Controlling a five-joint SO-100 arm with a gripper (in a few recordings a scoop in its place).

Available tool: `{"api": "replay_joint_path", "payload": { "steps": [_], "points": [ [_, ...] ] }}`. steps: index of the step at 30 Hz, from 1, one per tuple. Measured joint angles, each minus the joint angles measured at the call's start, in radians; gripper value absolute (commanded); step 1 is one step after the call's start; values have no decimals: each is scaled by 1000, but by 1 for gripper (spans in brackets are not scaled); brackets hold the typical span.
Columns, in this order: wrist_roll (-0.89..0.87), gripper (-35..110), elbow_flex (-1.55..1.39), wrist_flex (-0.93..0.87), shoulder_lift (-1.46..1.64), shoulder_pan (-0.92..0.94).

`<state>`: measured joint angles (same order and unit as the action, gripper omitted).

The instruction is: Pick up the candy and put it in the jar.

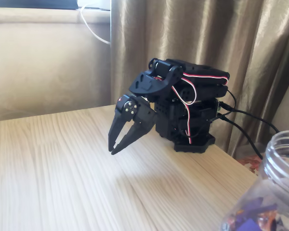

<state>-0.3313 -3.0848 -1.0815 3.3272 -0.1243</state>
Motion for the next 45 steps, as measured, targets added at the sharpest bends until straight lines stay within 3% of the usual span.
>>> {"api": "replay_joint_path", "payload": {
  "steps": [4,9,11,16,23,28,39,45],
  "points": [
    [-117,0,0,-44,2,114],
    [-440,0,-5,-155,5,399],
    [-535,0,-5,-169,5,407],
    [-724,0,-5,-173,5,170],
    [-747,0,-5,-173,5,-267],
    [-816,0,-5,-175,15,-474],
    [-907,0,-5,-210,83,-692],
    [-776,0,-5,-78,26,-526]
  ]
}}
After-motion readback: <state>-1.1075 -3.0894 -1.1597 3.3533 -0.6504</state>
